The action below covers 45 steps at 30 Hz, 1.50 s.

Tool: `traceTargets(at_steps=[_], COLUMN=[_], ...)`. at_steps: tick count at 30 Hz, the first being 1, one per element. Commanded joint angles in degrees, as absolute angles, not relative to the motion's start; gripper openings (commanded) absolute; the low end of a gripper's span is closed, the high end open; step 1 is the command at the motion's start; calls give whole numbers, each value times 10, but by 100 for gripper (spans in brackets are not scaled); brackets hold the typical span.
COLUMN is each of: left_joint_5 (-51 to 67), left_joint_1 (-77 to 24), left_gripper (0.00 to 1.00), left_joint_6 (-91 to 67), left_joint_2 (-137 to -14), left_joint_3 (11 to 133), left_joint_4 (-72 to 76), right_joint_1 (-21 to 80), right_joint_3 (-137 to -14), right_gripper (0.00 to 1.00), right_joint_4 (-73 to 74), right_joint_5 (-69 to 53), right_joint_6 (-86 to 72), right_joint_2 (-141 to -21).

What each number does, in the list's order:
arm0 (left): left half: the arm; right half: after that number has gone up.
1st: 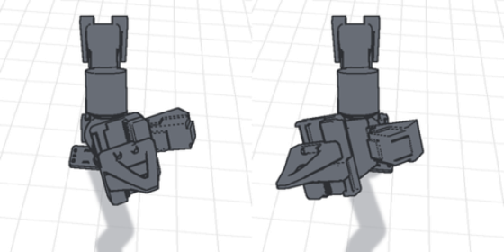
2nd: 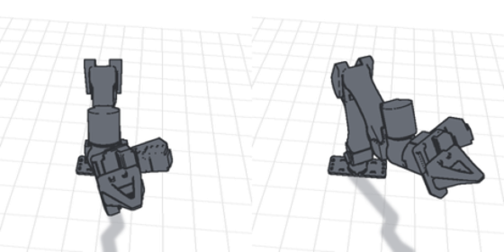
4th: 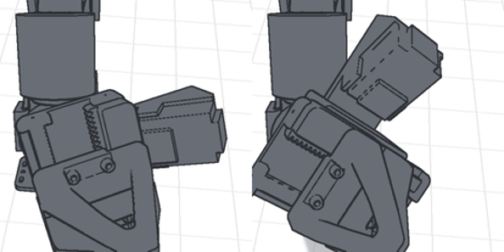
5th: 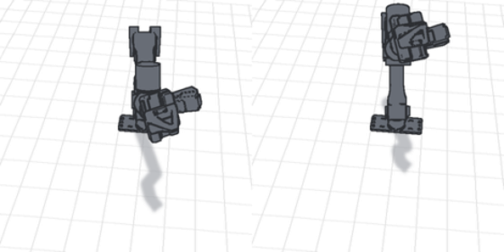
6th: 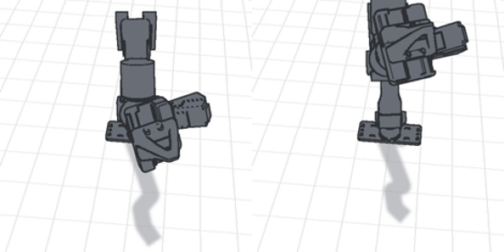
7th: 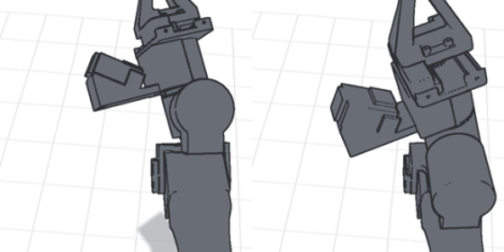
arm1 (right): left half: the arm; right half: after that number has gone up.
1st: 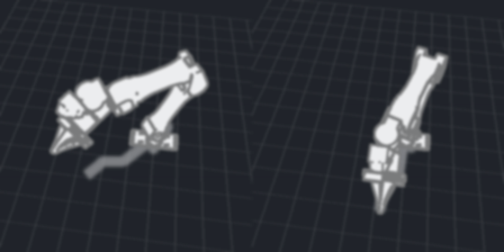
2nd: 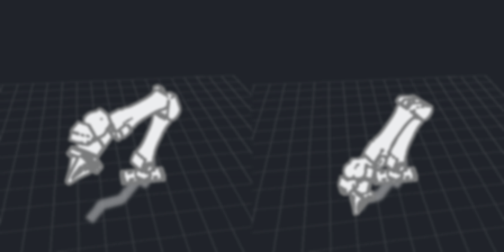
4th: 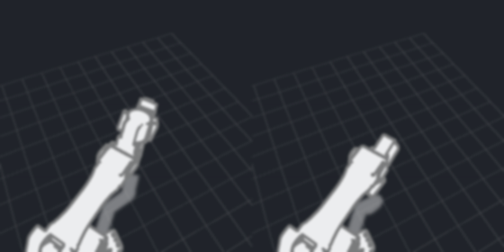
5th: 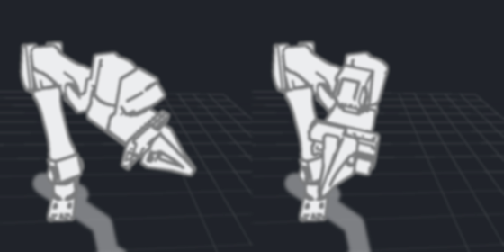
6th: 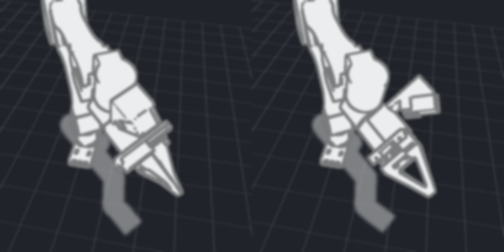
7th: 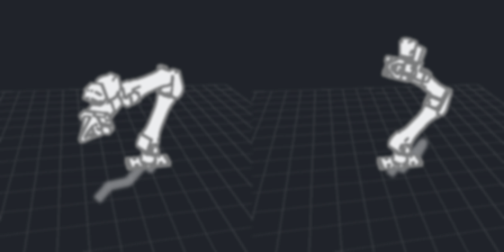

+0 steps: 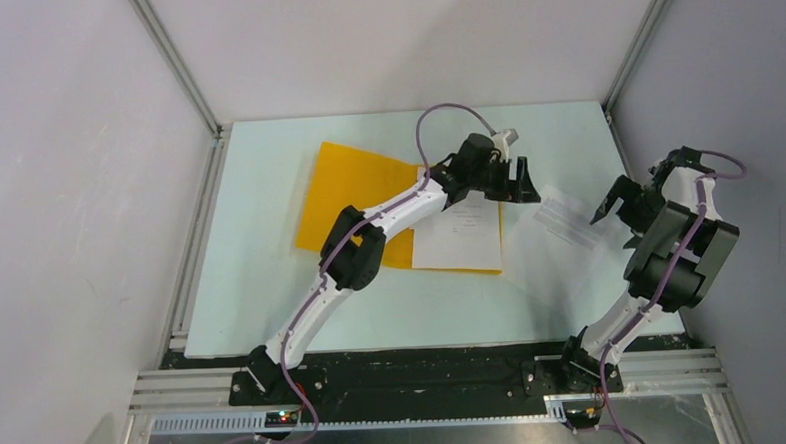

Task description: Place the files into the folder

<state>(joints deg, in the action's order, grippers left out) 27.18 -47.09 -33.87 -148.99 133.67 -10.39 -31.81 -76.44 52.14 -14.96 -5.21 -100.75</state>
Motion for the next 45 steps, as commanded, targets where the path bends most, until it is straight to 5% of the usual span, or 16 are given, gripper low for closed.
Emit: traceTargets(at_steps=[1, 31, 45], left_joint_5=[247, 190, 201], left_joint_1=[-465, -517, -521], left_gripper=[86, 81, 81], left_joint_6=[-403, -485, -502], left_joint_2=[-1484, -1539, -1554], left_joint_3=[1324, 1285, 1279], left_joint_4=[-26, -144, -145], right_joint_1=[-330, -295, -279], right_joint_3=[-759, -755, -751], right_gripper=[100, 100, 100], right_joint_4=[511, 459, 423], right_joint_5=[-95, -200, -367], right_joint_6=[-23, -69, -80], right_joint_2=[-1028, -1142, -1149])
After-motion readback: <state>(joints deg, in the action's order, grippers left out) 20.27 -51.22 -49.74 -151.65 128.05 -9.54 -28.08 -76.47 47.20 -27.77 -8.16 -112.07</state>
